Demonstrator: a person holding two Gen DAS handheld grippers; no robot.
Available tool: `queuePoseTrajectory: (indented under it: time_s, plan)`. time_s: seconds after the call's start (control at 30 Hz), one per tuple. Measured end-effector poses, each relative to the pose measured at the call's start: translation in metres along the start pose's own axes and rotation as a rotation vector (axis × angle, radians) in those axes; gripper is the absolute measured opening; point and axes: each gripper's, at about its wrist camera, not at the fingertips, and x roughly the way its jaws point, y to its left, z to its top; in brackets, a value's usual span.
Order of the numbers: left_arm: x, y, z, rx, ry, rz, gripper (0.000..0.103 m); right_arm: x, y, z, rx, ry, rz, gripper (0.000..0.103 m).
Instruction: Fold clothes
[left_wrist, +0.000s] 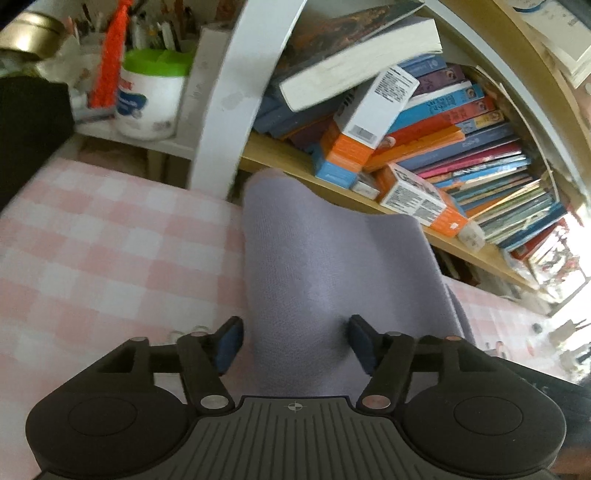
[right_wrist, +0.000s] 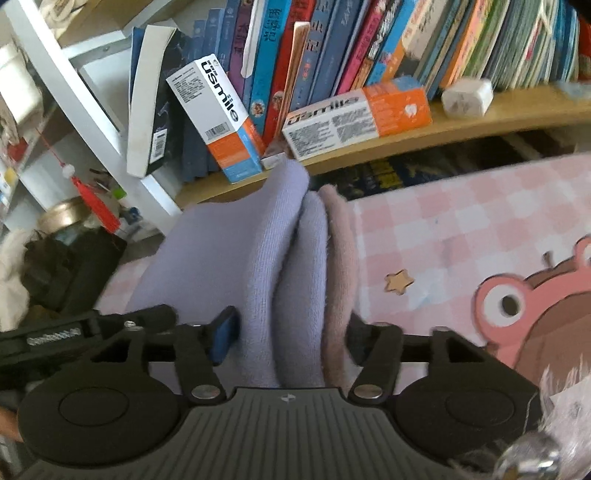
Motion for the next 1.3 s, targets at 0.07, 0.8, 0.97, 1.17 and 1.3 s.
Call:
queuePoseTrajectory:
  time_s: [0.07,0.8,0.97,1.17,1.3]
  plan:
    - [-0.008,-0.001,0.000,0.006,-0.013,0.017,0.065,-0.005,0.002,0.000,-0.024,-0.010,-0.025,0.071]
    - [-0.101,-0.053,-0.057,0.194,-0.174,0.148,0.099,-0.100,0.034,-0.041,-0.161,-0.117,-0.205,0.103]
    - [-0.105,-0.055,-0.066,0.193,-0.162,0.172,0.100,-0.105,0.036,-0.051,-0.166,-0.088,-0.202,0.103]
    - [-0.107,-0.058,-0.073,0.199,-0.151,0.190,0.102,-0.108,0.036,-0.058,-0.162,-0.070,-0.206,0.103]
    - [-0.111,-0.060,-0.076,0.205,-0.151,0.195,0.102,-0.110,0.036,-0.060,-0.157,-0.068,-0.213,0.103]
